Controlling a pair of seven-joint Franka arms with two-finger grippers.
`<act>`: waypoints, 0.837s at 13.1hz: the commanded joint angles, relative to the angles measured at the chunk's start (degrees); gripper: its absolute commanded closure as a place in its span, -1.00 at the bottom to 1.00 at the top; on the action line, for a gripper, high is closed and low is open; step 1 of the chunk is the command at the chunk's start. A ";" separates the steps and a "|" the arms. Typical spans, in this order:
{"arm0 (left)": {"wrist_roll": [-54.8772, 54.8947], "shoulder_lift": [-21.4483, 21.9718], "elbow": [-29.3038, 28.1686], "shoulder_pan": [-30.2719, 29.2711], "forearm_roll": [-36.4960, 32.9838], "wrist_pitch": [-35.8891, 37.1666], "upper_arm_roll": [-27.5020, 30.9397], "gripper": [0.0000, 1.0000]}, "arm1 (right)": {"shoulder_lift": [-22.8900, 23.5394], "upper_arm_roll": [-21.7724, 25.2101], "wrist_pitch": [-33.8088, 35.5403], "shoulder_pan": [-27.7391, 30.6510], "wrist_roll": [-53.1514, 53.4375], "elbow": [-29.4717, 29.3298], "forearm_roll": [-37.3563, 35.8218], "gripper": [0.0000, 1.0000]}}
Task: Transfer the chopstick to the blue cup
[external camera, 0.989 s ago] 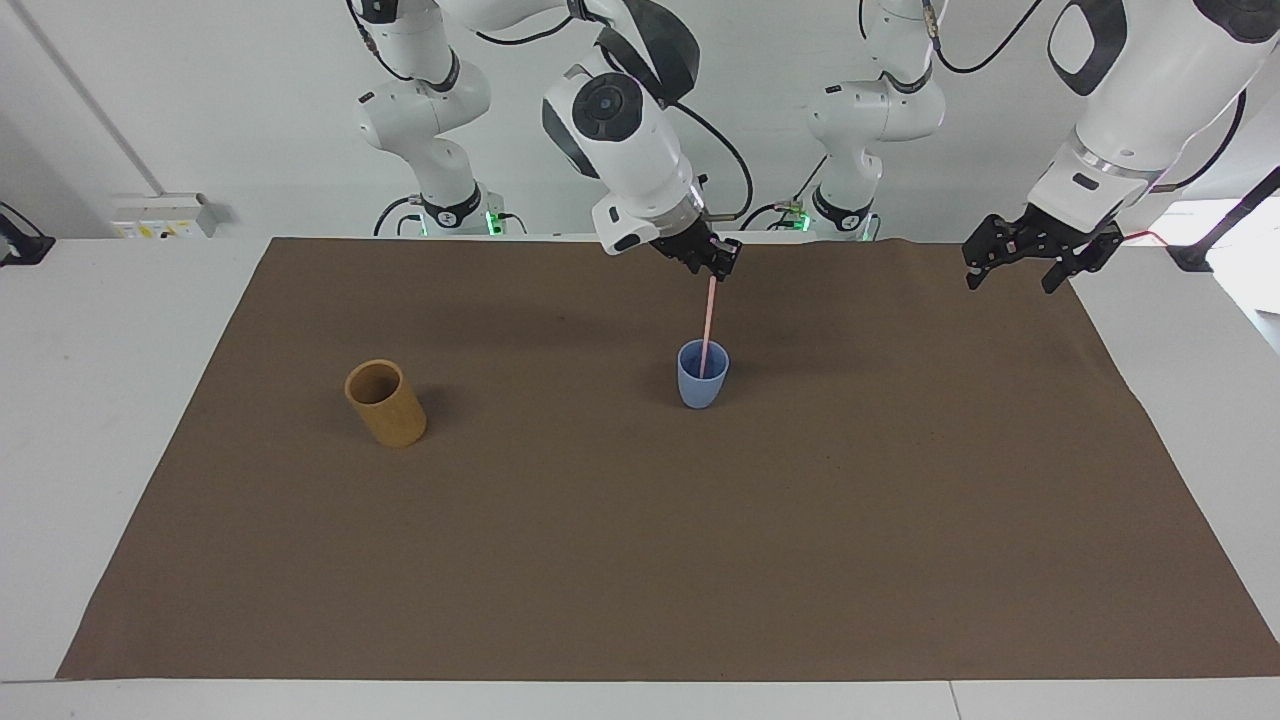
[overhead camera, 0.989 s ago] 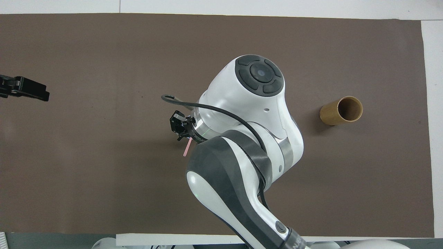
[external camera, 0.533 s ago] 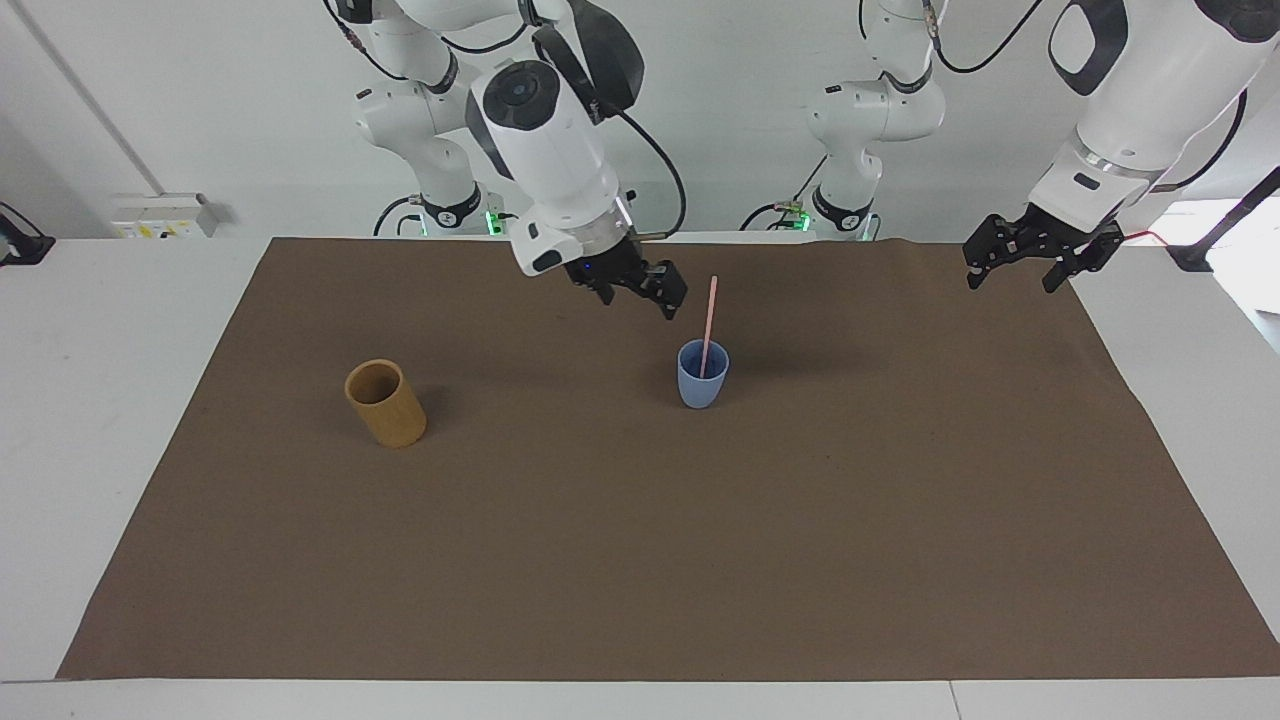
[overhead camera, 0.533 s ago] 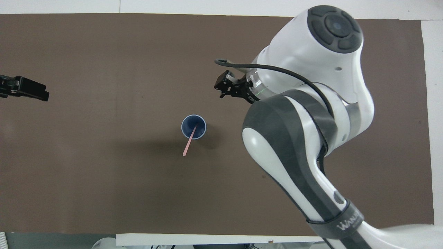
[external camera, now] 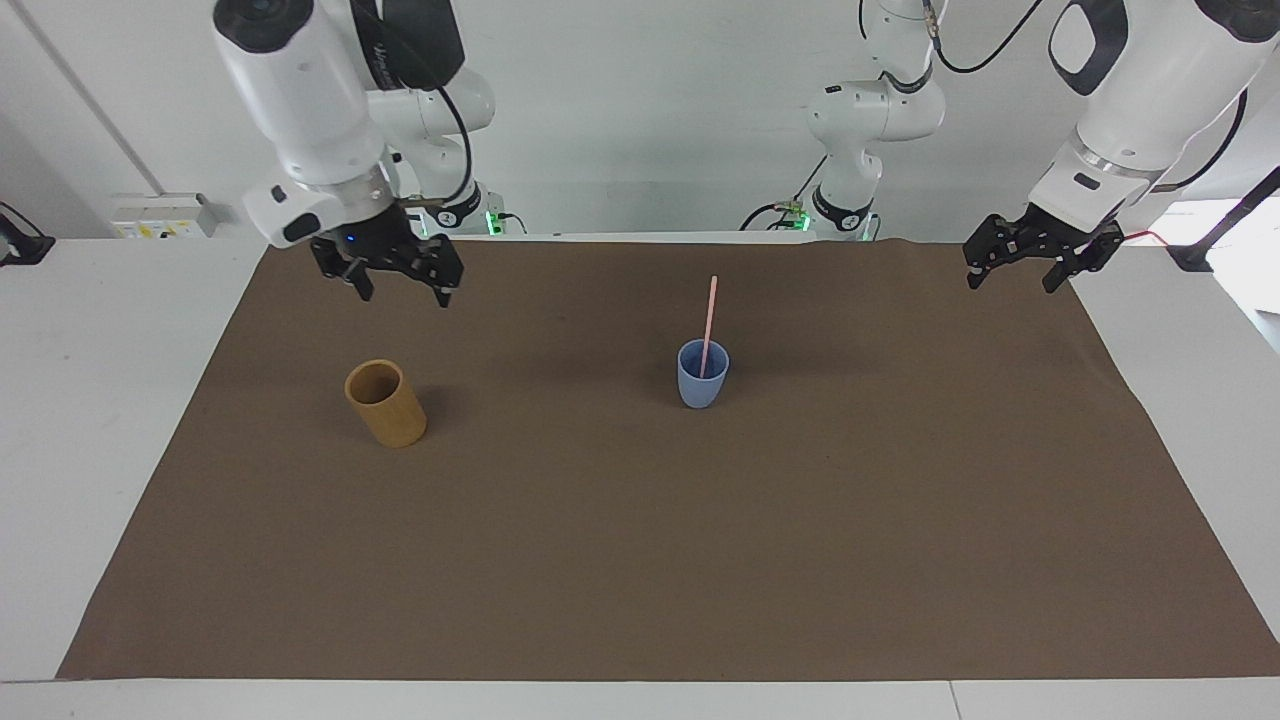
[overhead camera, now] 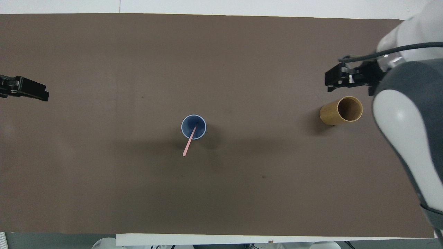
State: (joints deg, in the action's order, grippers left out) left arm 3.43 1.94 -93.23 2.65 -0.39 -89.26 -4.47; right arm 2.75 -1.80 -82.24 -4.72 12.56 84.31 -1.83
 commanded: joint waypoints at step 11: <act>0.44 0.96 -0.82 -0.19 0.56 -0.66 0.25 -1.00 | -7.77 3.19 6.66 4.74 -19.76 5.52 -2.92 -1.00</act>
State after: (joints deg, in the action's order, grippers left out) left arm 3.43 1.94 -93.23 2.65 -0.39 -89.26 -4.47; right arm -4.58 -0.24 -74.65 1.58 -6.16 87.95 -5.59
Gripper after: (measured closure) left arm 0.000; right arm 0.000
